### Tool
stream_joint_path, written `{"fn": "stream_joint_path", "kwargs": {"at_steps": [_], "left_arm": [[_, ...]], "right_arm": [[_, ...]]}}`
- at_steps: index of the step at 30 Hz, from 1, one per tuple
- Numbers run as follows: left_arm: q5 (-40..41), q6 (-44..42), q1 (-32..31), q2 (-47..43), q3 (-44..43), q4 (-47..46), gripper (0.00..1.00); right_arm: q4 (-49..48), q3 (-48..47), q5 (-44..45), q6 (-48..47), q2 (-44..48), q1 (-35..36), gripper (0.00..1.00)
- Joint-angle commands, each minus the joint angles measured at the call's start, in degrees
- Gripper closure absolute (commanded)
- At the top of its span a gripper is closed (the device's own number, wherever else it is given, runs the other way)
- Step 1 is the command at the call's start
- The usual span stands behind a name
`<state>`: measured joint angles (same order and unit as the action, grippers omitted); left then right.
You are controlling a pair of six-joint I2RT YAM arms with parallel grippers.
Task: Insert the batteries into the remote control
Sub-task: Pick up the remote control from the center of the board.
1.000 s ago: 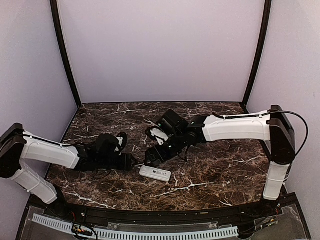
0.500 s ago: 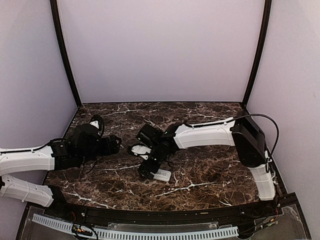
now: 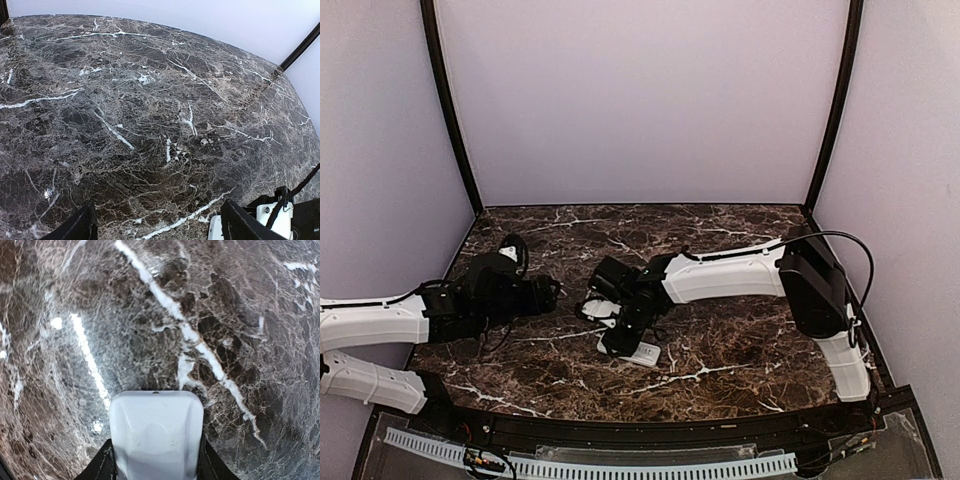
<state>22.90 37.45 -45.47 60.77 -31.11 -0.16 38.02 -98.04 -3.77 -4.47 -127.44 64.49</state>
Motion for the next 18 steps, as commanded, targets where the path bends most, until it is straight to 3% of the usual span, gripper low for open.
{"fn": "stream_joint_path", "kwargs": {"at_steps": [1,9,14,18], "left_arm": [[-0.9,-2.3,0.5,-3.9,2.5,-2.5,0.16],[-6.1,-6.8,0.5,-8.8,4.8,-11.2,0.18],[-18.1,-11.0,0.4,-12.8,8.0,-25.9,0.19],[-31.3,-13.2,0.3,-10.8,7.2,-34.8,0.17]], "right_arm": [[-0.3,-1.3,0.4,0.7,0.0,0.4,0.67],[-6.5,1.6,-2.4,4.2,10.9,-2.3,0.77],[-28.4,14.3,-17.4,11.9,25.9,-8.0,0.78],[-42.0,20.3,-22.4,15.4,31.9,-9.5,0.78]]}}
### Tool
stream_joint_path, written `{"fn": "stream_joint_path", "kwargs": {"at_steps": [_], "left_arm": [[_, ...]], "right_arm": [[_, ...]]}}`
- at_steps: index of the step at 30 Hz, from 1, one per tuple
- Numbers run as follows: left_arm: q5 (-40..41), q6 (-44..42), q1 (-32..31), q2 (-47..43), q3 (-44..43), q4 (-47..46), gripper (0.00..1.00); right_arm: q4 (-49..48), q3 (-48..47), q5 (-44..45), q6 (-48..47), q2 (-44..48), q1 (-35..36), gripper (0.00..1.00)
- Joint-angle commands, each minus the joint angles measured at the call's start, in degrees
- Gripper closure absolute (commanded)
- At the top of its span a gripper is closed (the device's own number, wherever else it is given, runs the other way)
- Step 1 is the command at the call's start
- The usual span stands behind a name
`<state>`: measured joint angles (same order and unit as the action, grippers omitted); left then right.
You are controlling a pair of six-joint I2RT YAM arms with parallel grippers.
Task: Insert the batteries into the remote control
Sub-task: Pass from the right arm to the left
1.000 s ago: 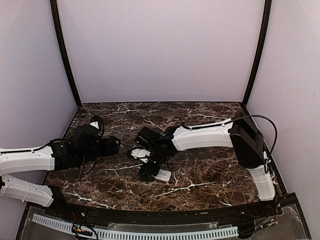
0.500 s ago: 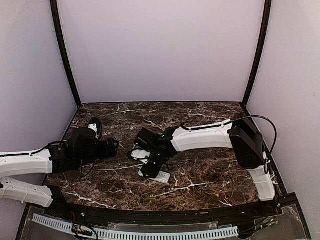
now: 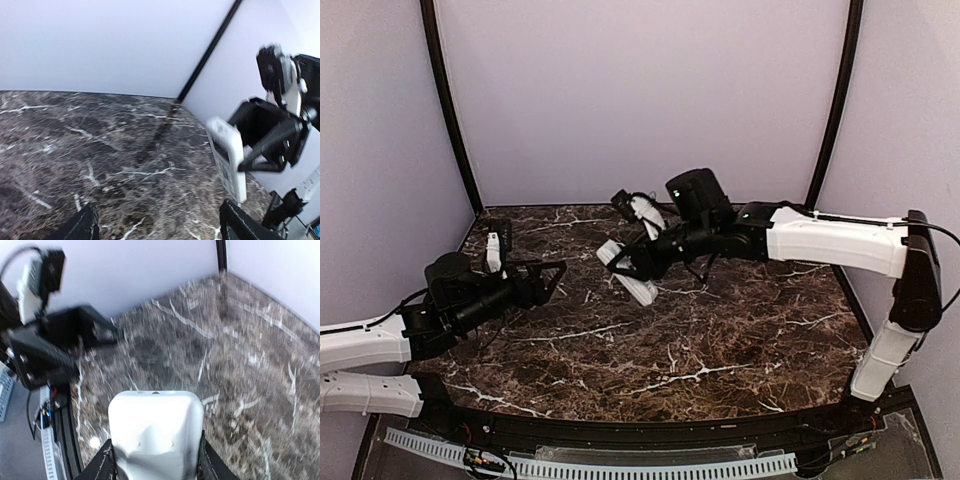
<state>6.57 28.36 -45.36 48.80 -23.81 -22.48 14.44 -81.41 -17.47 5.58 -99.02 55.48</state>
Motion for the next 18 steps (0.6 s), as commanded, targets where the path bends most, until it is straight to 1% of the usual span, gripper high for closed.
{"fn": "stream_joint_path", "kwargs": {"at_steps": [1,2,4,6,8,12,14,18], "left_arm": [[-17.3,-4.5,0.0,2.1,-0.7,-14.3,0.17],[-21.5,-4.5,0.0,4.2,-2.2,-15.0,0.16],[-27.3,-5.0,-0.2,7.6,-5.0,-16.1,0.13],[-31.3,-5.4,-0.7,10.1,-7.3,-17.7,0.11],[-34.1,-5.6,-1.1,12.0,-9.1,-19.4,0.08],[-34.9,-5.3,-1.2,15.4,-12.1,-20.7,0.08],[-35.8,-4.5,-1.2,16.9,-13.4,-21.6,0.14],[-38.1,-2.9,-1.5,19.7,-15.6,-22.9,0.29]], "right_arm": [[-19.8,3.8,-9.7,5.6,4.0,-0.6,0.78],[-21.2,3.8,-10.6,6.1,4.4,-0.7,0.78],[-24.6,3.9,-12.6,7.1,5.1,-0.6,0.78],[-26.9,3.8,-14.1,7.9,5.7,-0.6,0.78],[-30.2,4.4,-16.5,9.0,6.3,-0.6,0.78],[-35.1,5.6,-19.8,11.5,7.0,-0.6,0.78],[-36.2,6.5,-20.1,12.0,7.4,-0.6,0.78],[-39.7,8.5,-21.2,13.7,7.9,-0.6,0.78]]}}
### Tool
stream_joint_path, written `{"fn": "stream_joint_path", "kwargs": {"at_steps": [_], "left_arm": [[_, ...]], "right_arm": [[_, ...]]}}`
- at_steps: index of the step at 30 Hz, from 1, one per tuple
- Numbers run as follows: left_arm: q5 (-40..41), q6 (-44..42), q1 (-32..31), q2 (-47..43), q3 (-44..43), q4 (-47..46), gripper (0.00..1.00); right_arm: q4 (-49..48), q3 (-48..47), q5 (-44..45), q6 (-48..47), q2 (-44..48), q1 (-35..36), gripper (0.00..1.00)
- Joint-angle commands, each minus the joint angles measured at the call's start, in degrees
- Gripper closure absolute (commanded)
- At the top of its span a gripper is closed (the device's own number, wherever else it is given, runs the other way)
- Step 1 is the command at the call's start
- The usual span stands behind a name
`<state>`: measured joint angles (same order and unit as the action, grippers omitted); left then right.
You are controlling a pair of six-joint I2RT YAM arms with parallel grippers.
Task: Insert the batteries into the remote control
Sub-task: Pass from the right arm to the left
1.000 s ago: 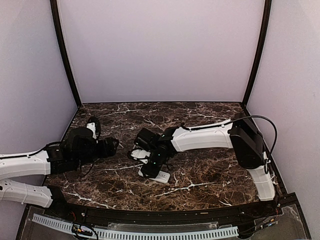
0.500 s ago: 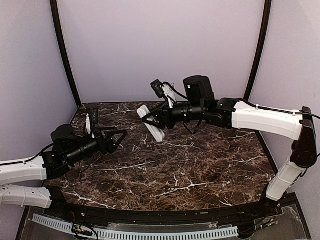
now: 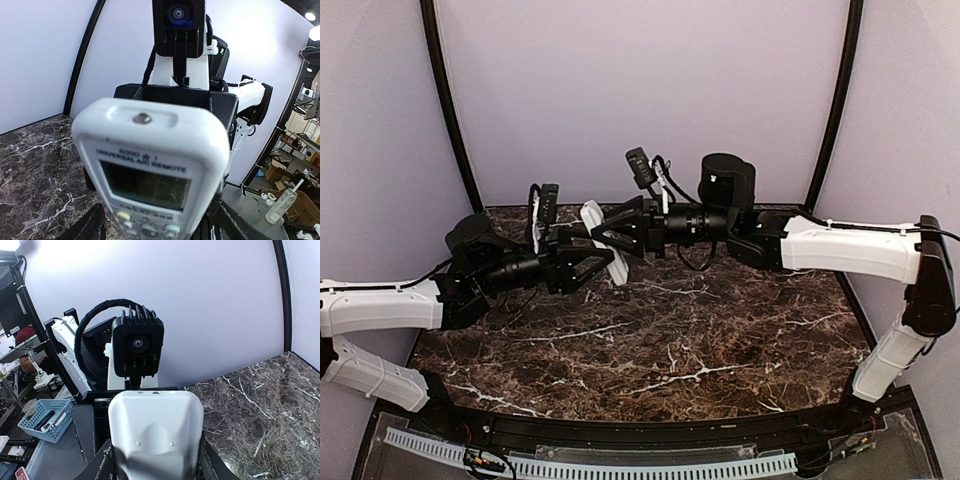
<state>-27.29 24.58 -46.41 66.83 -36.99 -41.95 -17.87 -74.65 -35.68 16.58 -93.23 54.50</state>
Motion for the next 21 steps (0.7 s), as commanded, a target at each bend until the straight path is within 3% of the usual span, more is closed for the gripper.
{"fn": "stream_joint_path", "kwargs": {"at_steps": [1,3,7,10,13,15,17,18,19,21], "left_arm": [[-4.6,1.0,-0.5,2.4,-2.9,-3.6,0.36],[-5.3,1.4,-0.6,3.0,-3.6,-4.3,0.47],[-5.7,0.5,-1.2,3.4,-4.1,-4.1,0.53],[-5.6,-0.3,-1.8,3.3,-4.1,-3.6,0.82],[-5.1,-0.5,-2.2,2.8,-3.8,-2.9,0.97],[-4.1,-0.7,-2.4,2.2,-3.5,-1.3,1.00],[-1.7,-1.0,-2.4,1.4,-3.4,2.6,1.00],[1.7,-1.1,-2.4,0.9,-3.8,4.7,1.00],[4.0,-1.0,-2.4,0.8,-4.1,10.0,1.00],[12.2,0.8,-2.4,1.0,-5.7,20.0,1.00]], "right_arm": [[-7.8,2.0,-3.5,3.1,2.0,0.4,0.78],[-8.8,2.5,-4.0,3.6,2.2,0.4,0.78],[-10.5,3.1,-4.8,4.4,2.3,0.4,0.78],[-11.1,3.4,-5.2,4.8,2.3,0.4,0.78],[-10.3,3.9,-4.3,4.5,2.6,0.4,0.76],[-9.0,4.3,-2.7,4.0,3.3,0.4,0.63],[-6.3,4.8,1.6,2.7,4.9,0.3,0.36],[-4.0,4.9,4.9,1.9,5.9,0.1,0.13],[-1.7,4.9,8.7,1.2,6.9,0.0,0.03],[3.0,5.2,17.1,0.5,9.1,-0.5,0.01]]}}
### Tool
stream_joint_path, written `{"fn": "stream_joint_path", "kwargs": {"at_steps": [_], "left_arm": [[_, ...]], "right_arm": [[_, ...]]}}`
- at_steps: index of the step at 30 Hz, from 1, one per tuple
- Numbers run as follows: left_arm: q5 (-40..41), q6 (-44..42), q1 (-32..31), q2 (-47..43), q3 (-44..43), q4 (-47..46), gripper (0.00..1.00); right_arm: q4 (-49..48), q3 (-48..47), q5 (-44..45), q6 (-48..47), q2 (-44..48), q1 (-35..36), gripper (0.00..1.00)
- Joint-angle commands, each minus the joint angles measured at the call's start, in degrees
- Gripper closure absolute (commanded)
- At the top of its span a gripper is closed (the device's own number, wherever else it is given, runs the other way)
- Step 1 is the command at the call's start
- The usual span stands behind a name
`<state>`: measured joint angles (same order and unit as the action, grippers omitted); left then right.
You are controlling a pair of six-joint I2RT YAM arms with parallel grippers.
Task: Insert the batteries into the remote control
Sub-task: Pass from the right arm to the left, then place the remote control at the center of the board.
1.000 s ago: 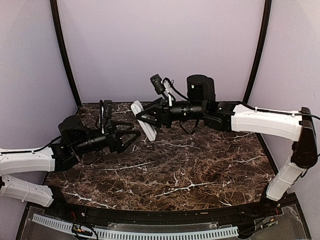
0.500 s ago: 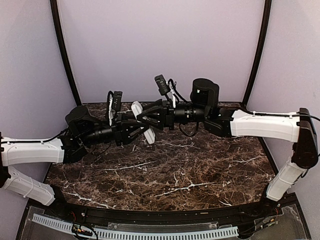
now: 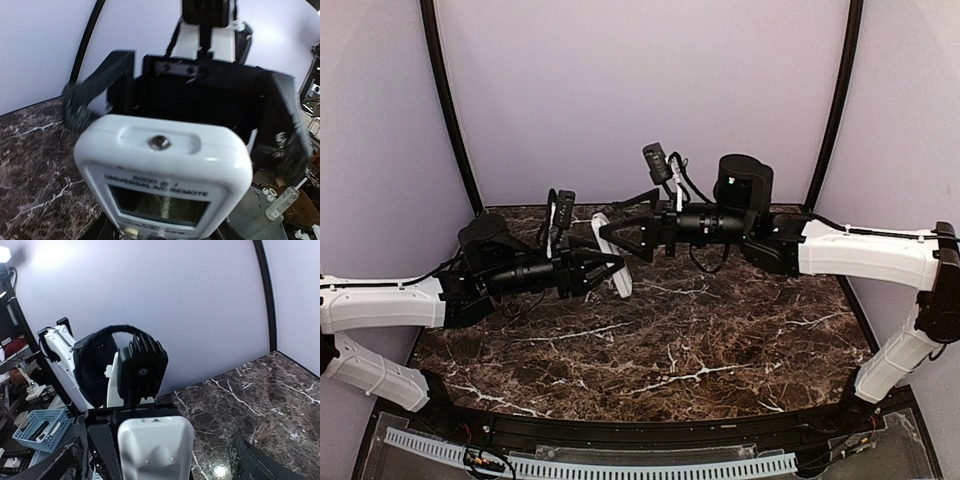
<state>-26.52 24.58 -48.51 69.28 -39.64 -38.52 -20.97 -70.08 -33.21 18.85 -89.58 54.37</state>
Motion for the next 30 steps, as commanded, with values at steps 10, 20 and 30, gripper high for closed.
{"fn": "stream_joint_path", "kwargs": {"at_steps": [10,20,30], "left_arm": [[38.8,20.1,-0.3,16.7,-18.8,60.0,1.00],[40.1,27.4,-0.1,32.8,-33.4,78.1,1.00],[38.4,31.5,1.2,37.5,-33.7,79.2,0.72]], "right_arm": [[31.6,0.2,50.2,1.5,8.0,-0.9,0.01],[37.1,1.8,53.2,4.4,6.9,-0.8,0.01],[37.6,1.3,52.2,3.5,5.8,-0.8,0.01]]}}
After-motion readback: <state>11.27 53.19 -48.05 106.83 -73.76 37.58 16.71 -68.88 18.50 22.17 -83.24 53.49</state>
